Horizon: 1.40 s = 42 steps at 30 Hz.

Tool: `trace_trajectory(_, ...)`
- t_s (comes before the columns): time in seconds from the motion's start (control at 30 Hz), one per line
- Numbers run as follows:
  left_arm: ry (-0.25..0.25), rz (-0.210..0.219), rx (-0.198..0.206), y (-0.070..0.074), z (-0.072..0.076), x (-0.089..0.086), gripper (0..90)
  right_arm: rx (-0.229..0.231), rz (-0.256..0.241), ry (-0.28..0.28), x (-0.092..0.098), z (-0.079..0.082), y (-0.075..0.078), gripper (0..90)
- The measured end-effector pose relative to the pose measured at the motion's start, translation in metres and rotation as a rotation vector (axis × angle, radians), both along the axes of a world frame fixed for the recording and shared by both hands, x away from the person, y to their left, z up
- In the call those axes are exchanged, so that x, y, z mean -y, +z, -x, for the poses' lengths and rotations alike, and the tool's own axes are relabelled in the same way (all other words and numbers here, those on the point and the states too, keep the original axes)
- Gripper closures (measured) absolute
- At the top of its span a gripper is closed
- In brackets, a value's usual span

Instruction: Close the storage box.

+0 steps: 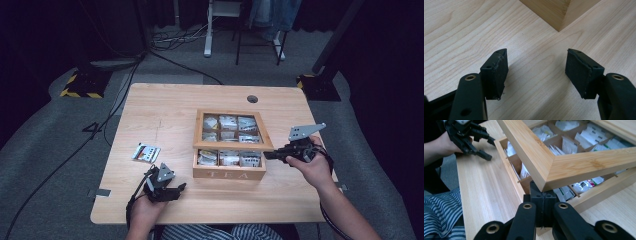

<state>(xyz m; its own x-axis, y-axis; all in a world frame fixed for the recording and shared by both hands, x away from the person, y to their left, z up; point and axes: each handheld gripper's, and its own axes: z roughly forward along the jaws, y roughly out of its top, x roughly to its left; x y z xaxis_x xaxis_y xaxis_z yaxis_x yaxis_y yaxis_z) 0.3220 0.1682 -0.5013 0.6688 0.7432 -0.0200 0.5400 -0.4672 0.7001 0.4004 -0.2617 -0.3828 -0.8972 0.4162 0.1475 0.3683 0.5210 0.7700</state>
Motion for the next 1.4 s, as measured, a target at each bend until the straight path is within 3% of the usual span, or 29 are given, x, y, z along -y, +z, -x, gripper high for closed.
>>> trace_trajectory(0.4, 0.000, 0.000, 0.000, 0.000, 0.000, 0.000, 35.6, -0.024, 0.109, 0.009, -0.006, 0.003, -0.003, 90.0)
trace_trajectory(1.0, 0.001, 0.006, -0.006, 0.000, 0.000, 0.000, 35.2, -0.087, 0.200, 0.046, -0.010, 0.002, -0.012, 90.0)
trace_trajectory(1.4, -0.001, 0.009, -0.001, -0.001, -0.003, 0.002, 34.3, -0.111, 0.236, 0.045, -0.007, 0.004, -0.016, 90.0)
